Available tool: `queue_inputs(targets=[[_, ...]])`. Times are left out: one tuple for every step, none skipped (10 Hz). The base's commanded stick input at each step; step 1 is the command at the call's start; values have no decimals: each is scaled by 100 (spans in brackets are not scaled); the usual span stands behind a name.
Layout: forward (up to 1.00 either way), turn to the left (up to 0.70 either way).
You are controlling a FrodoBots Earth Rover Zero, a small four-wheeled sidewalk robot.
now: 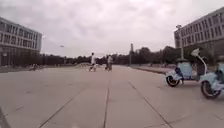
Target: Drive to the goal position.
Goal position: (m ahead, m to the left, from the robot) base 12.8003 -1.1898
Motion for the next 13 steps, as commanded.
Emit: queue_inputs(targets=[[70, 0], [70, 0], [70, 0], [70, 0], [70, 0], [70, 0], [70, 0], [70, 0], [70, -2], [70, -4], [70, 0], [70, 0], [70, -1]])
